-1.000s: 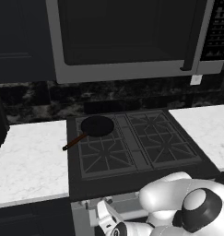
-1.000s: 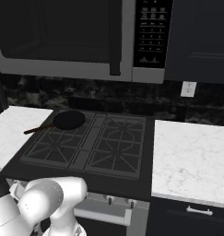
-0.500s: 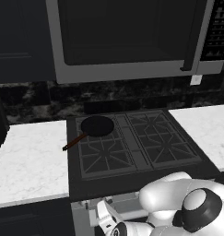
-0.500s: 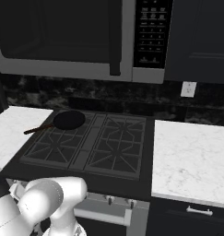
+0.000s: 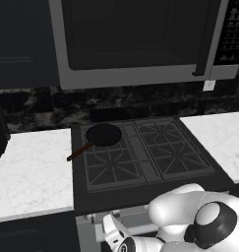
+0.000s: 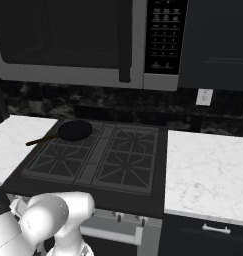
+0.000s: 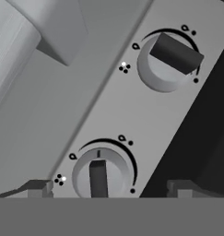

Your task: Turn off the rear left burner of the stove.

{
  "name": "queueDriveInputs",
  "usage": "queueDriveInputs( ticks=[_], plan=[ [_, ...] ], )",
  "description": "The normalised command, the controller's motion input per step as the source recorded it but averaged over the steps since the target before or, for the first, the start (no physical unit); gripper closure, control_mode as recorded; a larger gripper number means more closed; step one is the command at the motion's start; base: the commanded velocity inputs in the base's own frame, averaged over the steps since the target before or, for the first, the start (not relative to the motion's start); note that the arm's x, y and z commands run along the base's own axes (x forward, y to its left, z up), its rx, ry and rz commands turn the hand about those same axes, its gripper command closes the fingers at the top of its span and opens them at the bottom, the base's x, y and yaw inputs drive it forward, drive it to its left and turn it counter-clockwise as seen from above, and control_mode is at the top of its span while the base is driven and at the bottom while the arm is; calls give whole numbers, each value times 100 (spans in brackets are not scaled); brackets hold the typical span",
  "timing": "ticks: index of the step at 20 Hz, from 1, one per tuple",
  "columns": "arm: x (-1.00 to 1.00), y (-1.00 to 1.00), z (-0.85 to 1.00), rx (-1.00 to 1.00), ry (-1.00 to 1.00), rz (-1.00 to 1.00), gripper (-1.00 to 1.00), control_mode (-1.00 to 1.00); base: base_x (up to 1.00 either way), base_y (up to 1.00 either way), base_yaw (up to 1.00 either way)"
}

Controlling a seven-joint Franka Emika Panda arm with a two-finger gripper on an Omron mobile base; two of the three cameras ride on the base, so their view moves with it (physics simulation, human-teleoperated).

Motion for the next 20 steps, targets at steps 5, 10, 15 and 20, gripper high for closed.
queueDriveInputs(
  ticks=[5, 10, 15, 20],
  plan=[
    [8, 0, 0, 0, 0, 0, -100, -100, 0, 0, 0],
    [0, 0, 0, 0, 0, 0, 100, -100, 0, 0, 0],
    [5, 0, 6, 8, 2, 0, 100, -100, 0, 0, 0],
    [28, -5, 16, 23, 10, -7, 100, -100, 0, 0, 0]
  ],
)
